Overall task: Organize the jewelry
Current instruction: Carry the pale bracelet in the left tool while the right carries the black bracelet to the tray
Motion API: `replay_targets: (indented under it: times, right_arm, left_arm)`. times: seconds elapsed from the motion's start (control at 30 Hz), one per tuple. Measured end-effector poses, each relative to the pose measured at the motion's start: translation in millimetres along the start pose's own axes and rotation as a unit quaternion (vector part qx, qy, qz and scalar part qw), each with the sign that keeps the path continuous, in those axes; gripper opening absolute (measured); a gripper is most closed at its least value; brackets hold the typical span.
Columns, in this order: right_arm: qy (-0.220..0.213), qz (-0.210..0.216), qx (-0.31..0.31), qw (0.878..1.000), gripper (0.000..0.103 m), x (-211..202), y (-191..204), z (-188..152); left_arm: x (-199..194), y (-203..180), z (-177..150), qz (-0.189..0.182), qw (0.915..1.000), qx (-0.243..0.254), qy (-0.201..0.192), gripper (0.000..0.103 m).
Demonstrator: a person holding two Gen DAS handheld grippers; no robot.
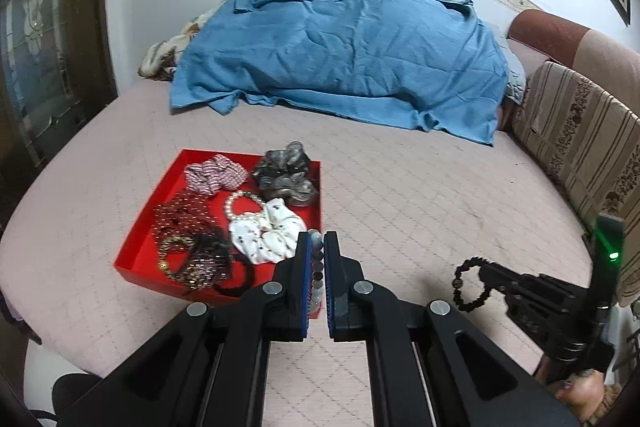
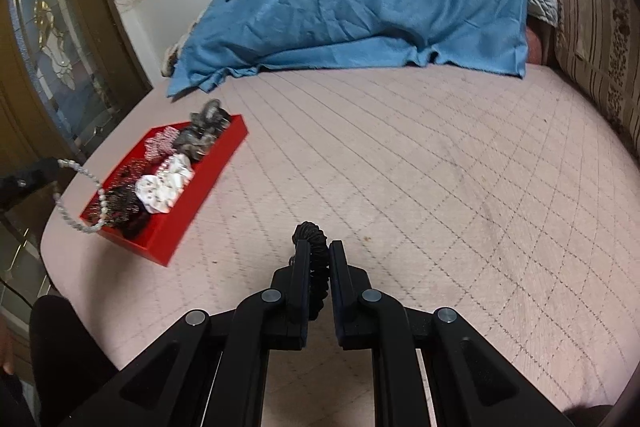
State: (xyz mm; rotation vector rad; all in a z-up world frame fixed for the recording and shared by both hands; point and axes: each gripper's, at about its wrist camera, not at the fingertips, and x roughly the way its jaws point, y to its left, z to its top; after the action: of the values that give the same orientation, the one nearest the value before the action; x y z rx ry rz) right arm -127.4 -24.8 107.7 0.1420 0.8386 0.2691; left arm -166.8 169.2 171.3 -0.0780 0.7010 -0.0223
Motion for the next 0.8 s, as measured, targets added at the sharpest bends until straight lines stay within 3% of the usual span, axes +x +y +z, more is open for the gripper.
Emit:
replay_targets:
  times: [0.37,0.8]
  right_arm:
    - [-0.018,0.038,-0.033,0.999,0.010,-20.3,44.1,15.9]
    - [-0.027,0.062,-0.068,0.995,0.010,-30.6,86.0,26.9]
  left_arm:
    - [-13.3,8.2,-5.8,0.044,0.9988,0.012,-0.018,0.006]
    - [-18.8,23.5,-6.6,0.062,0.9979,0.002,-0.020,0.006]
